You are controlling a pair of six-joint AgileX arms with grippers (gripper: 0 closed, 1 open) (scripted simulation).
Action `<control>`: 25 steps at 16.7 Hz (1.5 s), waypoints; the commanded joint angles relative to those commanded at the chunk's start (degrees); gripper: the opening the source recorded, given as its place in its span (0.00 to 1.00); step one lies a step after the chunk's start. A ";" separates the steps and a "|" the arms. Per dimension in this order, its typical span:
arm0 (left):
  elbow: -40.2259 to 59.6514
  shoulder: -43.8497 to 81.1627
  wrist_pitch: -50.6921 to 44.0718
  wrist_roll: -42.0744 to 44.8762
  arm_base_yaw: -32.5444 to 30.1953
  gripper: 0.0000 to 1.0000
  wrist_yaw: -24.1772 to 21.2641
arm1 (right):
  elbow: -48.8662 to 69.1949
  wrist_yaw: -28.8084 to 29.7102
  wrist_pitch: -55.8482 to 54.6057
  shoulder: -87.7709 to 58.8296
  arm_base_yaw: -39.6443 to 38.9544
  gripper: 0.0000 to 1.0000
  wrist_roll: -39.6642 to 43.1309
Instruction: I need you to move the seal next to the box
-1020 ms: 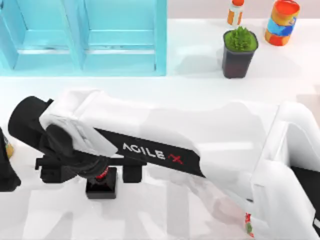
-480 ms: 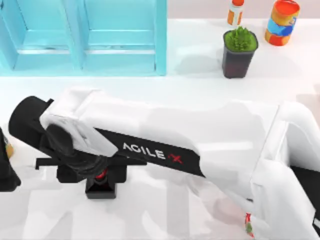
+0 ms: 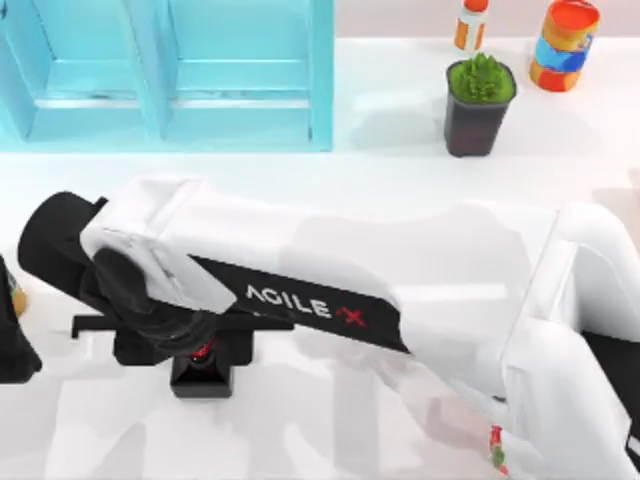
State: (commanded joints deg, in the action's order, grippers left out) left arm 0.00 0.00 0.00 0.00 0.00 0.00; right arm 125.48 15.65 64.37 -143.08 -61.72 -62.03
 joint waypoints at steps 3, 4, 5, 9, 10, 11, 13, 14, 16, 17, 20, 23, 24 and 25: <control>0.00 0.00 0.00 0.00 0.00 1.00 0.00 | 0.12 0.03 0.20 0.07 -0.18 0.00 -0.07; 0.00 0.00 0.00 0.00 0.00 1.00 0.00 | 0.88 0.14 0.95 0.10 -0.07 0.00 -0.15; 0.00 0.00 0.00 0.00 0.00 1.00 0.00 | 2.23 0.21 2.17 0.04 0.02 0.00 -0.27; 0.00 0.00 0.00 0.00 0.00 1.00 0.00 | 10.23 0.12 9.51 -0.27 -0.06 0.00 -0.16; 0.00 0.00 0.00 0.00 0.00 1.00 0.00 | 11.59 0.05 10.92 -0.37 -0.09 0.00 -0.07; 0.00 0.00 0.00 0.00 0.00 1.00 0.00 | 12.36 0.01 11.72 -0.55 -0.13 0.00 -0.02; 0.00 0.00 0.00 0.00 0.00 1.00 0.00 | 12.55 0.00 11.91 -0.63 -0.15 0.00 0.00; 0.00 0.00 0.00 0.00 0.00 1.00 0.00 | 12.55 0.00 11.91 -0.63 -0.15 0.00 0.00; 0.00 0.00 0.00 0.00 0.00 1.00 0.00 | 12.39 -0.02 11.75 -0.47 -0.12 0.00 -0.06; 0.00 0.00 0.00 0.00 0.00 1.00 0.00 | 11.78 -0.08 11.71 0.12 0.25 0.00 0.32; 0.00 0.00 0.00 0.00 0.00 1.00 0.00 | 6.68 -0.65 11.47 5.38 3.40 0.00 3.37; 0.00 0.00 0.00 0.00 0.00 1.00 0.00 | -2.51 -1.82 11.22 15.58 9.05 0.00 8.82; 0.00 0.00 0.00 0.00 0.00 1.00 0.00 | -6.42 -2.32 11.13 19.93 11.35 0.00 11.09; 0.00 0.00 0.00 0.00 0.00 1.00 0.00 | -10.69 -2.87 11.06 24.67 13.81 0.00 13.53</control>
State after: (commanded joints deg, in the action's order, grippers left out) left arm 0.00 0.00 0.00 0.00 0.00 0.00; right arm 114.80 12.78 75.43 -118.42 -47.91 -48.50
